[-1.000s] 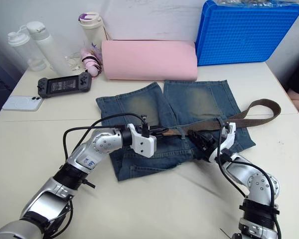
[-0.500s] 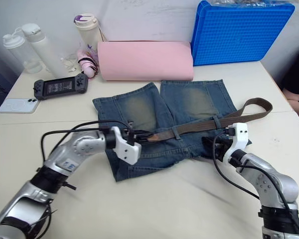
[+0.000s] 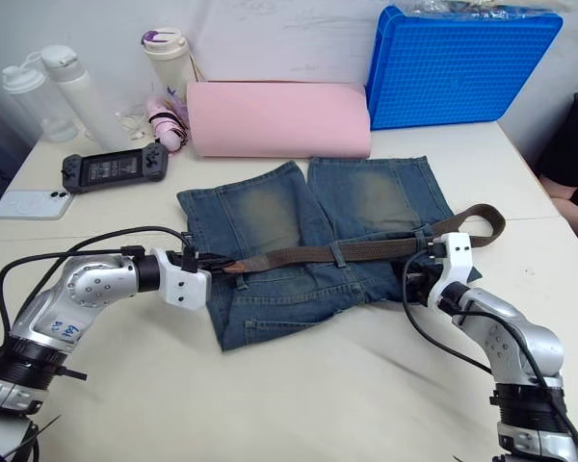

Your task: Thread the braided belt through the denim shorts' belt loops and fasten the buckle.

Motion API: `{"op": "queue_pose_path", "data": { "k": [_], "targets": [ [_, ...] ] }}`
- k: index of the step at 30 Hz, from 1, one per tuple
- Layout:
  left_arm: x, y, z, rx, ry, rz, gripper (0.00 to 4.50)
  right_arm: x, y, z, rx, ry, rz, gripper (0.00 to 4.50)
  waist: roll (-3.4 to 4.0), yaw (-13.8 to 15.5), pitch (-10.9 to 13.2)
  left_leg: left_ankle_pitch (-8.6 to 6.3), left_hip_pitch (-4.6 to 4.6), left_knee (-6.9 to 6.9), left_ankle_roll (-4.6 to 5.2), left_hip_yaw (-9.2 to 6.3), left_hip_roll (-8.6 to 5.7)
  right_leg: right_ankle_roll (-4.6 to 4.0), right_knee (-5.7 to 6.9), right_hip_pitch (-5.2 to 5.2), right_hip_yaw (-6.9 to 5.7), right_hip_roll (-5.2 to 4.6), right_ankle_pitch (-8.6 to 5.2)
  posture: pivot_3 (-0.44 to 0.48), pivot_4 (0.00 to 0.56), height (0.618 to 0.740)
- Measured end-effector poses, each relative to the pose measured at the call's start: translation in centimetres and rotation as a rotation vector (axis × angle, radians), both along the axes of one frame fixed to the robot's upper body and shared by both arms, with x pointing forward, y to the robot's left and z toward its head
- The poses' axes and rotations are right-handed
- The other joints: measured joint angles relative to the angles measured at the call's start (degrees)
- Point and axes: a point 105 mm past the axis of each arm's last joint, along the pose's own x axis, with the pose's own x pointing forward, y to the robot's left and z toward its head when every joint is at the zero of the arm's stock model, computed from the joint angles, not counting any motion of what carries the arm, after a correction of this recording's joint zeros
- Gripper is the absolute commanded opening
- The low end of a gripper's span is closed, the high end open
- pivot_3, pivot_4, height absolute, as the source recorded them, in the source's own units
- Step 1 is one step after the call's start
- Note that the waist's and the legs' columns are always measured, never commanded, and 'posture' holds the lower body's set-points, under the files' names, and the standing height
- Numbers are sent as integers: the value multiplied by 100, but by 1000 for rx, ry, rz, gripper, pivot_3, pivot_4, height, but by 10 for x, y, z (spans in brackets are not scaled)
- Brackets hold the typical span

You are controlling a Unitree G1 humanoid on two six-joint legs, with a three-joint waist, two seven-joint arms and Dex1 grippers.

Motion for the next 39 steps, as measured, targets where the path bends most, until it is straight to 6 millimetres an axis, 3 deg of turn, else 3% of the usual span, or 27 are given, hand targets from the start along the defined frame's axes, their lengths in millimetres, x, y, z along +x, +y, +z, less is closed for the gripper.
{"op": "queue_pose_path", "data": {
  "k": [2, 3, 4, 6, 10, 14, 17, 18, 20, 22, 23, 24, 28, 33, 37, 39],
  "targets": [
    [-2, 4, -3, -33, 56, 17, 2767, -6, 2, 3, -21, -13, 47, 871, 6, -14, 4, 0, 0, -15, 0, -1, 0, -3, 0, -6, -5, 2, -1, 0, 150, 740],
    [-3, 5, -3, -52, 83, 23, 3345, -10, 4, 5, -39, -16, 80, 1459, 10, -15, 6, 0, -1, -21, 0, 0, -1, -3, -1, -9, -7, 5, -2, 0, 150, 740],
    [-4, 6, -3, -73, 112, 26, 3514, -14, 5, 7, -54, -21, 111, 1627, 14, -12, 8, 1, -2, -28, 0, -1, -3, -3, -1, -11, -11, 7, -2, 0, 150, 740],
    [-9, 11, 2, -164, 201, 31, 4328, -30, 12, 20, -138, -54, 254, 2575, 38, -8, 23, 1, -7, -32, 4, 1, -8, -3, -3, -16, -16, 6, -2, 0, 150, 740],
    [-20, 16, 18, -310, 348, 35, 4500, -57, 39, 46, -302, -135, 536, 4453, 39, 0, 26, 1, -3, -27, 4, 0, -5, -3, -12, -3, -21, 9, -2, 0, 150, 740],
    [-29, 17, 14, -371, 488, 48, 4500, -66, 53, 29, -529, -162, 697, 4453, 36, 5, 28, 1, -1, -15, 4, 7, -9, -3, -13, 2, -14, 8, -2, 0, 150, 740],
    [-35, 11, 14, -388, 544, 39, 4500, -58, 50, 7, -707, -165, 734, 4453, 32, 33, 31, 1, -4, -5, 4, 4, -10, -3, -11, 1, -14, 8, -2, 0, 150, 740],
    [-36, 10, 15, -394, 548, 37, 4500, -53, 46, 3, -757, -168, 723, 4218, 32, 44, 31, 1, -3, -3, 4, 5, -11, -3, -10, 2, -12, 7, -2, 0, 150, 740],
    [-38, 9, 16, -398, 549, 42, 4500, -46, 43, 4, -793, -198, 707, 3550, 31, 54, 31, 1, -2, -1, 3, 3, -9, -3, -10, 4, -13, 9, -2, 0, 150, 740],
    [-40, 9, 13, -401, 560, 52, 4500, -36, 36, 6, -823, -215, 670, 2581, 31, 59, 31, 1, -2, 0, 3, 6, -10, -3, -11, 4, -11, 8, -2, 0, 150, 740],
    [-41, 9, 11, -404, 567, 58, 4500, -33, 31, 7, -831, -214, 650, 2407, 31, 60, 31, 1, -2, 2, 3, 6, -10, -3, -10, 4, -12, 8, -2, 0, 150, 740],
    [-41, 9, 9, -410, 576, 68, 4500, -29, 23, 8, -838, -212, 623, 1746, 31, 76, 31, 1, -4, 5, 2, 4, -9, -3, -10, 5, -13, 8, -2, 0, 150, 740],
    [-40, 7, 11, -438, 555, 76, 4500, -15, -1, 12, -868, -191, 538, 91, 33, 127, 33, 1, -7, 20, 4, 2, -17, -2, -10, 11, -13, 1, -1, 0, 150, 740],
    [-28, 4, 10, -453, 527, 79, 4500, 13, -63, 28, -1001, -159, 308, 39, 35, 139, 33, 2, -9, 25, 8, -3, -31, 1, -8, 12, -12, -5, 1, 0, 150, 740],
    [-21, -8, 10, -466, 510, 43, 4500, 20, -86, 35, -1048, -165, 208, 39, 48, 111, 40, 3, -10, 11, 8, 0, -23, 1, -6, 1, -17, 1, 0, 0, 150, 740],
    [-20, -14, 8, -475, 518, 24, 4500, 18, -87, 40, -1029, -172, 196, 857, 52, 114, 43, 3, -10, 8, 8, 2, -22, 1, -6, 1, -20, 3, 0, 0, 150, 740]
  ]
}}
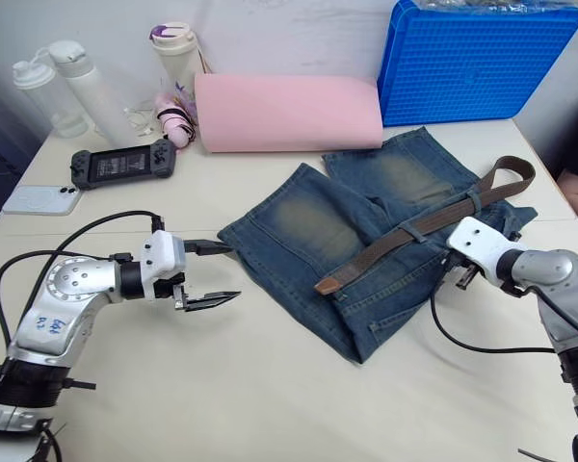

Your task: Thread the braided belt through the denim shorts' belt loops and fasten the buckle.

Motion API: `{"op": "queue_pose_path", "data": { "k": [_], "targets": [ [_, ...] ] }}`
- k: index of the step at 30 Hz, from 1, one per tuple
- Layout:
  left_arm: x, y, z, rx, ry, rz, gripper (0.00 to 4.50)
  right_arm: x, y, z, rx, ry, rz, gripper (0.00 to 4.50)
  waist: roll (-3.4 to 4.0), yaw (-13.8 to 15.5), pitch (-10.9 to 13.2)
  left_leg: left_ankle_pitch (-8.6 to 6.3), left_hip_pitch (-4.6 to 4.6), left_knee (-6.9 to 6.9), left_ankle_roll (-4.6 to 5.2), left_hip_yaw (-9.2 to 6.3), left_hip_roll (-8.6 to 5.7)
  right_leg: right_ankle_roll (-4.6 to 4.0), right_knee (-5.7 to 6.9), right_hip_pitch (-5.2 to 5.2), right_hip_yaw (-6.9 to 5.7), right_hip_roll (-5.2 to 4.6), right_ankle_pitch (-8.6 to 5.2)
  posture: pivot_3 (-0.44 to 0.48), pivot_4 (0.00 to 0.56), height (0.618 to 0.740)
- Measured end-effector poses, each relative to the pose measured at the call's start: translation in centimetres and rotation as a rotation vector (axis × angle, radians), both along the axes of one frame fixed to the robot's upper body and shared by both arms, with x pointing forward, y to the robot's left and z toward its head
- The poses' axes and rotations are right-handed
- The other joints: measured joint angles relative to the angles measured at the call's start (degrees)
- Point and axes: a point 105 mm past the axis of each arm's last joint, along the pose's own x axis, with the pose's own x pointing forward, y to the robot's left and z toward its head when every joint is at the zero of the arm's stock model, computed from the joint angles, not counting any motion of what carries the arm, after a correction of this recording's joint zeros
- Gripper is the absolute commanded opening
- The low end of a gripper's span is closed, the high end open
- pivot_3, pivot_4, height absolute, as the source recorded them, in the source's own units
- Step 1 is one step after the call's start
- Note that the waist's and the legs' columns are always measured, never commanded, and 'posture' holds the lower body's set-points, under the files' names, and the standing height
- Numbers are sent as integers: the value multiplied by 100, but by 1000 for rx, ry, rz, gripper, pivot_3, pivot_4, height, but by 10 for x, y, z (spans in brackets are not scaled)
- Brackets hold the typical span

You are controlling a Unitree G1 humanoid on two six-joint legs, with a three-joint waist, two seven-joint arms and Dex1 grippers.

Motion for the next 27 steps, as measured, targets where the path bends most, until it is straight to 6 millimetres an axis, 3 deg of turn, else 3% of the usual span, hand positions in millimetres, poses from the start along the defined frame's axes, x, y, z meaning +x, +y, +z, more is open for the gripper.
{"op": "queue_pose_path", "data": {
  "k": [5, 8, 10, 13, 14, 19, 23, 25, 27],
  "targets": [
    [-1, -8, -4, -16, 13, -24, 4500, -16, -4, 13, 16, 33, 5, 2993, 3, 6, 2, 0, -4, 10, 1, 4, 0, 1, -2, 4, -1, 0, 0, 0, 150, 740],
    [-1, -11, -5, -30, 28, -35, 4500, -26, -7, 45, 54, 26, 2, 4416, 11, 5, 7, 1, 0, 22, 1, 10, 6, 3, 2, 8, 3, 0, 2, 0, 150, 740],
    [0, -12, -6, -38, 50, -42, 4500, -32, 1, 60, 141, 33, 9, 4466, 10, -7, 7, 0, 4, 23, -1, 10, 14, 3, 3, 11, 5, 7, 2, 0, 150, 740],
    [-1, -14, -5, -41, 77, -60, 4500, -38, 31, 72, 376, 48, 53, 4466, 7, -20, 5, -3, 6, 24, -10, 6, 28, 1, 1, 12, 5, 16, 2, 0, 150, 740],
    [-1, -17, -5, -51, 95, -72, 4500, -39, 51, 68, 496, 71, 84, 4466, 7, -13, 5, -5, 4, 23, -13, 3, 28, 0, 1, 10, 4, 16, 1, 0, 150, 740],
    [-4, -23, -9, -36, 130, -69, 4500, -53, 113, 41, 845, 223, 153, 4466, 10, 11, 7, -7, -3, 18, -15, -14, 19, -3, 4, 5, 4, 9, 1, 0, 150, 740],
    [-6, -23, -14, -26, 151, -43, 4500, -60, 138, 25, 1111, 367, 108, 4466, 11, 14, 8, -7, -4, 20, -10, -20, 7, -3, 7, 5, 8, 3, 1, 0, 150, 740],
    [-7, -23, -16, -23, 158, -30, 4500, -62, 143, 18, 1221, 422, 69, 4466, 11, 0, 7, -7, -2, 19, -10, -22, 9, -4, 9, 5, 14, 6, 2, 0, 150, 740],
    [-7, -23, -16, -20, 158, -18, 4500, -58, 142, -2, 1321, 499, -46, 4466, 14, -10, 9, -6, -2, 16, -11, -16, 9, -5, 16, -2, 17, 8, 1, 0, 150, 740]
  ]
}}
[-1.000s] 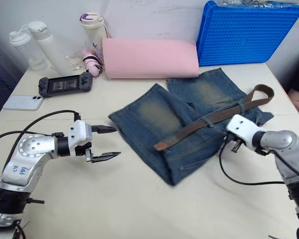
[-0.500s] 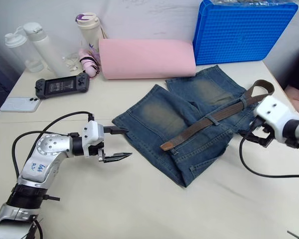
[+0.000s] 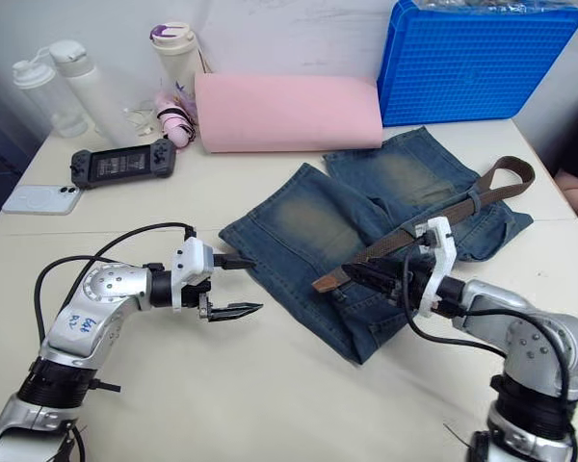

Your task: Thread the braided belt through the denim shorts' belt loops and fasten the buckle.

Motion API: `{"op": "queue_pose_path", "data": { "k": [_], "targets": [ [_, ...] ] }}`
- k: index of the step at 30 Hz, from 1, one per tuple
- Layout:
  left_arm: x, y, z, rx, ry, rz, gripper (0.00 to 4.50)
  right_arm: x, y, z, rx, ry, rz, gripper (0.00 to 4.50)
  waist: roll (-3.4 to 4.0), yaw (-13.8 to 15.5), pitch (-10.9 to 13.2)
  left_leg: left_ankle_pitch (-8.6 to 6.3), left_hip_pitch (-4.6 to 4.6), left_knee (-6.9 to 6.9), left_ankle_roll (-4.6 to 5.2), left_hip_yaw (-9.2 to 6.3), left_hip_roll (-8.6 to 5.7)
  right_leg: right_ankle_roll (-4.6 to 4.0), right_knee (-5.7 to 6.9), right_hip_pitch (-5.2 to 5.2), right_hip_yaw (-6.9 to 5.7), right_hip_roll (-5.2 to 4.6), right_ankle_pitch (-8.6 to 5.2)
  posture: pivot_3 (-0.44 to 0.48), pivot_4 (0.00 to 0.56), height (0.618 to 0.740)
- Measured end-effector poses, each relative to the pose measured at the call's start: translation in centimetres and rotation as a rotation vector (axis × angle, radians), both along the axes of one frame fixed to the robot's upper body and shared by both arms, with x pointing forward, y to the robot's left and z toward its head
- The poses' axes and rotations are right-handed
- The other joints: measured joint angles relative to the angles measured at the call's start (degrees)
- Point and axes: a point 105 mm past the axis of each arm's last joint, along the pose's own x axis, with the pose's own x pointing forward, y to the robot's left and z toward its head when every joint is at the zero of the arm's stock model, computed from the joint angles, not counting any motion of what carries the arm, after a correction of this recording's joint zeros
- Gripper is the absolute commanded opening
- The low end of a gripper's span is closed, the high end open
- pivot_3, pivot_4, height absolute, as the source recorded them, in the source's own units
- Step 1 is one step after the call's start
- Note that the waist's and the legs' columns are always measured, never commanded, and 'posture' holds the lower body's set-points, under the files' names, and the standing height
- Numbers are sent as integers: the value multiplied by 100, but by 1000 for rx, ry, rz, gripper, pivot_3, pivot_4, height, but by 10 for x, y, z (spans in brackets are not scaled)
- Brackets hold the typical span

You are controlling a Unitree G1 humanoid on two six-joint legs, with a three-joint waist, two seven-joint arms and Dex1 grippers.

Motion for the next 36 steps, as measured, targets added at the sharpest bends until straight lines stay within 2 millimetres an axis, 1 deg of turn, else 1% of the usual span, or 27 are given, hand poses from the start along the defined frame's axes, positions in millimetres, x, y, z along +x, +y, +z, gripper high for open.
{"op": "queue_pose_path", "data": {
  "k": [3, 5, 7, 11, 14, 18, 19, 20, 22, 23, 24, 26, 27, 28, 30, 31, 32, 33, 36],
  "targets": [
    [-1, -1, 2, 0, -7, 2, 4500, 3, -6, -5, 21, 43, -42, 4466, 4, -2, 2, 0, 0, -1, 1, 2, -2, 0, 3, -3, 0, 0, 0, 0, 150, 740],
    [0, -1, 2, -2, 1, 16, 4500, 13, -14, 3, 95, 49, -111, 4466, 6, -17, 1, 0, 4, -3, 1, 3, 0, -1, 9, -6, 1, 6, 0, 0, 150, 740],
    [0, 0, 1, -2, 2, 17, 4500, 14, -14, 1, 95, 59, -121, 4466, 6, -22, 1, 0, 4, -7, 0, 3, 2, -4, 11, -8, 2, 8, -2, 0, 150, 740],
    [1, -2, 2, -8, -7, 22, 4500, 22, -7, -1, 128, 87, -123, 4466, 7, -48, 1, 0, 4, -6, 1, 11, 0, -4, 14, -11, 7, 8, -2, 0, 150, 740],
    [3, -2, 3, -4, -28, 34, 4500, 29, -3, -6, 114, 114, -129, 4466, 7, -59, 0, 0, 4, -6, 2, 9, 0, -5, 19, -13, 6, 9, -2, 0, 150, 740],
    [5, -2, 5, -1, -47, 39, 4500, 35, 1, -5, 134, 118, -125, 4466, 7, -75, 0, 1, 4, -6, 2, 10, 0, -4, 23, -15, 7, 9, -2, 0, 150, 740],
    [5, -2, 5, 0, -48, 40, 4500, 35, 4, -5, 143, 120, -120, 3970, 6, -83, 0, 1, 4, -6, 2, 9, 1, -4, 24, -16, 7, 9, -2, 0, 150, 740],
    [5, -2, 5, 1, -48, 40, 4500, 36, 5, -5, 147, 122, -117, 3877, 7, -88, 0, 1, 4, -6, 1, 9, 1, -5, 23, -16, 7, 9, -2, 0, 150, 740],
    [5, -2, 5, 2, -51, 41, 4500, 35, 8, -6, 158, 129, -106, 3405, 7, -104, 0, 1, 4, -7, 2, 8, 1, -5, 26, -16, 6, 9, -3, 0, 150, 740],
    [5, -2, 5, 4, -55, 41, 4500, 35, 10, -7, 163, 134, -98, 2865, 7, -112, 0, 1, 4, -8, 2, 7, 1, -5, 26, -17, 6, 9, -3, 0, 150, 740],
    [5, -2, 5, 5, -57, 41, 4500, 34, 11, -7, 164, 138, -95, 2581, 7, -117, 0, 1, 4, -8, 2, 7, 1, -5, 27, -17, 6, 9, -3, 0, 150, 740],
    [9, -2, 9, 6, -98, 47, 4500, 32, 20, -14, 181, 185, -71, 1792, 7, -136, 0, 1, 4, -12, 2, 8, 0, -5, 31, -24, 9, 9, -3, 0, 150, 740],
    [11, -2, 10, 4, -105, 52, 4500, 33, 19, -15, 184, 190, -73, 1306, 7, -135, 0, 1, 3, -11, 2, 9, -3, -5, 46, -32, 11, 7, -3, 0, 150, 740],
    [12, -1, 10, 4, -107, 56, 4500, 35, 19, -14, 185, 190, -74, 1040, 7, -137, 0, 1, 3, -11, 2, 10, -3, -5, 47, -33, 12, 7, -3, 0, 150, 740],
    [13, -1, 10, 6, -114, 59, 4500, 38, 15, -10, 184, 177, -84, 240, 7, -137, 1, 1, 3, -11, 2, 12, -3, -6, 53, -38, 12, 7, -3, 0, 150, 740],
    [14, -1, 11, 5, -121, 57, 4500, 41, 10, -4, 175, 154, -94, 107, 7, -131, 1, 1, 0, -11, 2, 12, -4, -6, 54, -40, 12, 6, -3, 0, 150, 740],
    [14, -2, 13, 4, -134, 53, 4500, 45, -1, 8, 165, 91, -119, 107, 7, -123, 1, 1, 0, -10, 3, 10, -6, -6, 54, -39, 12, 6, -3, 0, 150, 740],
    [14, -2, 14, 4, -136, 52, 4500, 46, -5, 12, 164, 73, -128, 107, 7, -124, 1, 1, 0, -10, 3, 11, -6, -6, 54, -39, 12, 5, -3, 0, 150, 740],
    [15, -3, 15, 1, -144, 48, 4500, 50, -23, 33, 140, -34, -165, 107, 7, -128, 1, 1, 0, -12, 3, 12, -6, -6, 53, -39, 12, 5, -3, 0, 150, 740]
  ]
}}
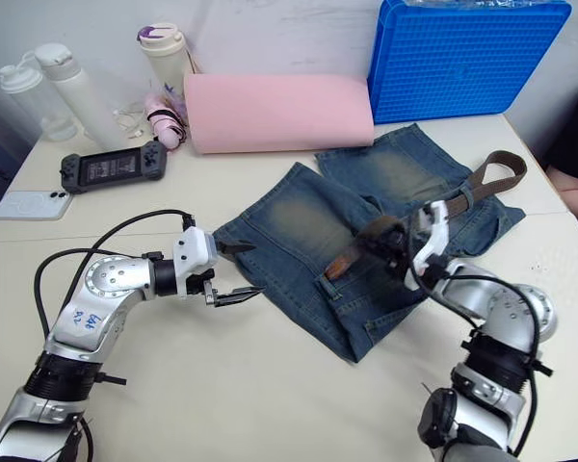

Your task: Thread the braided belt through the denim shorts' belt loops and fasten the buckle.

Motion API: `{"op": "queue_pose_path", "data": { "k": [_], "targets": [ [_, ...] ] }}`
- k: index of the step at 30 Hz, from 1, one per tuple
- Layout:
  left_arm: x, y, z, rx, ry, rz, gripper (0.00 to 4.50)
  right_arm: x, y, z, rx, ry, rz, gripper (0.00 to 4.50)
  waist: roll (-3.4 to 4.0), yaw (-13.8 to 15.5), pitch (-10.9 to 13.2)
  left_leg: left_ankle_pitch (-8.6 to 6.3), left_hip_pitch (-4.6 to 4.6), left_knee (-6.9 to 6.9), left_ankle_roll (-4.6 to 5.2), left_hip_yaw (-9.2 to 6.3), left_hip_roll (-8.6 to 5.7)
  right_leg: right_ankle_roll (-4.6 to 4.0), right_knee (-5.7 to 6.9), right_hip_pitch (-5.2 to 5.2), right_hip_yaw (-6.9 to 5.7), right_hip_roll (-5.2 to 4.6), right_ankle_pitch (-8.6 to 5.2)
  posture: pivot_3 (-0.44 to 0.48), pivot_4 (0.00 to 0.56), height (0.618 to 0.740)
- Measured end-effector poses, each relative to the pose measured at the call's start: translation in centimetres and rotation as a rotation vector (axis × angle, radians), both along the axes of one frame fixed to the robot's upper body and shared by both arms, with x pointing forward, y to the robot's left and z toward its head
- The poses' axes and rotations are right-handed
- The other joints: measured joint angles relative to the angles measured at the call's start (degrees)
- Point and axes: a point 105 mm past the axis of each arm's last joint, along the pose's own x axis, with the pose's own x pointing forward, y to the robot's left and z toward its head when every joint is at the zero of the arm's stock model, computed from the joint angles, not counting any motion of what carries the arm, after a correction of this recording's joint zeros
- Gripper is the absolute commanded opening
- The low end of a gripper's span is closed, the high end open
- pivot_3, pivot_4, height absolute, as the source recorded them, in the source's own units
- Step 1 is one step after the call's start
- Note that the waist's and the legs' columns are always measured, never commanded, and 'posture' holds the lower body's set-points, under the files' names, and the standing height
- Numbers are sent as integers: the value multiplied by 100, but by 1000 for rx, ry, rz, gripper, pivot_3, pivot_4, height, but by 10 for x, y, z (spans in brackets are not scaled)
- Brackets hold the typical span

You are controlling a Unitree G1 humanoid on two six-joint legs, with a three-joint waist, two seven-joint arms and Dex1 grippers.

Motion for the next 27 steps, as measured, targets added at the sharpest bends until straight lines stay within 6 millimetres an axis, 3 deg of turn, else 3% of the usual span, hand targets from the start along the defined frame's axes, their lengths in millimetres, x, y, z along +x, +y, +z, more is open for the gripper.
{"op": "queue_pose_path", "data": {
  "k": [4, 13, 20, 23, 27],
  "targets": [
    [0, -1, 0, 1, -1, -8, 4500, -4, -3, 8, -34, -46, 13, 107, 0, -6, 0, 0, 0, -1, 0, 2, 6, 0, -1, 0, -2, 1, 0, 0, 150, 740],
    [0, -4, 1, -3, -1, -26, 4500, -17, 22, -33, -66, 42, 87, 107, 0, 12, 0, 1, -1, 3, 3, 3, -2, -1, -4, 2, 0, -6, 0, 0, 150, 740],
    [0, -8, 2, -18, -8, -37, 4500, -20, 35, -33, -80, 21, 120, 107, 0, 5, 0, 2, 0, 0, 1, 3, 2, -1, -5, 1, -1, -3, -1, 0, 150, 740],
    [-8, -29, -3, -11, -22, -101, 4500, -27, 54, -48, -53, 58, 163, 107, -2, 6, -1, 1, 0, -2, 2, 1, -2, -1, -7, 2, -1, -5, 0, 0, 150, 740],
    [-12, -37, -7, 16, -46, -127, 4500, -27, 55, -51, -67, 65, 154, 107, -2, 9, -1, 2, 0, -1, 1, 1, -1, -1, -7, 2, -2, -4, 0, 0, 150, 740]
  ]
}}
